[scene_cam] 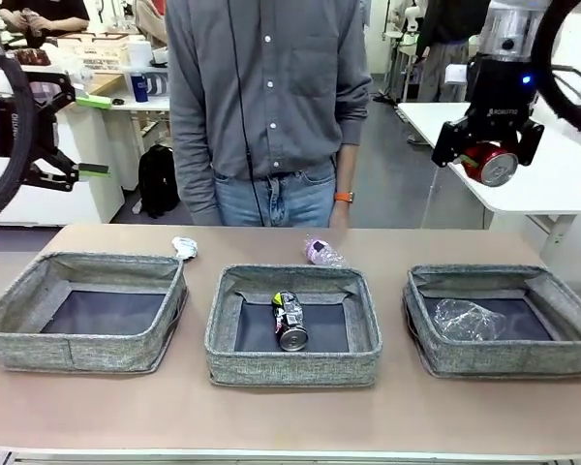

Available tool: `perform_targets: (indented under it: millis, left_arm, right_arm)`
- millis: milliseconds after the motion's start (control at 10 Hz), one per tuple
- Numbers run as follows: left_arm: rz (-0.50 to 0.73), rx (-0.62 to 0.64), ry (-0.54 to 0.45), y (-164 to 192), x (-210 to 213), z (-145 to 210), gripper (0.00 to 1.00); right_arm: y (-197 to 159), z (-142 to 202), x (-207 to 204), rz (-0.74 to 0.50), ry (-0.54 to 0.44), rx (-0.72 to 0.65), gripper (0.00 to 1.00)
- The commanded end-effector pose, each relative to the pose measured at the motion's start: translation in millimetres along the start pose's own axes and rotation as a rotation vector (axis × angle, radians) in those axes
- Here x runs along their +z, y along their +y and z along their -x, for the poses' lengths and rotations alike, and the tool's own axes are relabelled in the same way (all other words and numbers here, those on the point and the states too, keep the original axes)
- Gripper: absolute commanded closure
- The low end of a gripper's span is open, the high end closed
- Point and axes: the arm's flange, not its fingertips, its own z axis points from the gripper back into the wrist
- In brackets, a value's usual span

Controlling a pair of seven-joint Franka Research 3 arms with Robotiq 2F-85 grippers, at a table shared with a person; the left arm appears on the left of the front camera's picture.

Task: Sort the waste into the appropriate baskets.
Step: Pick up the waste item pointed out by the person.

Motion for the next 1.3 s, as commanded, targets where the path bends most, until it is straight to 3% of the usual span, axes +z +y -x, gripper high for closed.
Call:
perform_targets:
  millis: [0,100,200,300,400,500,600,900,1200]
  left_arm:
    - [0.019,-0.013,0.000,-1.2,-0.1,0.7,0.00]
    - [0.019,-0.013,0.000,-1.2,-0.1,0.7,0.00]
    - [0.019,-0.013,0.000,-1.2,-0.1,0.7,0.00]
    - [0.019,-0.013,0.000,-1.2,-0.1,0.7,0.00]
    - [0.019,-0.013,0.000,-1.2,-0.1,0.7,0.00]
    - [0.019,-0.013,0.000,-1.2,-0.1,0.7,0.00]
    - [0.019,-0.013,0.000,-1.2,-0.1,0.7,0.00]
    - [0.019,-0.013,0.000,-1.2,-0.1,0.7,0.00]
    - [0.019,-0.013,0.000,-1.2,-0.1,0.7,0.00]
  right_arm:
    - [-5.2,-28.9,-24.0,0.009,0.100,-0.045,0.96]
    - [-5.2,-28.9,-24.0,0.009,0.100,-0.045,0.96]
    - [-2.9,-6.2,-10.5,0.003,0.031,-0.010,0.79]
    - [21.5,-19.9,-14.0,0.044,0.065,0.025,0.79]
    - [58.5,-30.2,12.4,0.031,0.043,0.080,0.79]
    - [100.0,-34.9,55.4,0.050,0.091,-0.070,0.79]
    - [134.7,-35.5,86.3,0.066,0.105,-0.133,0.79]
    - [209.2,-34.0,135.7,0.058,0.207,-0.199,0.79]
    - [257.4,-14.5,147.8,0.065,0.077,-0.272,0.79]
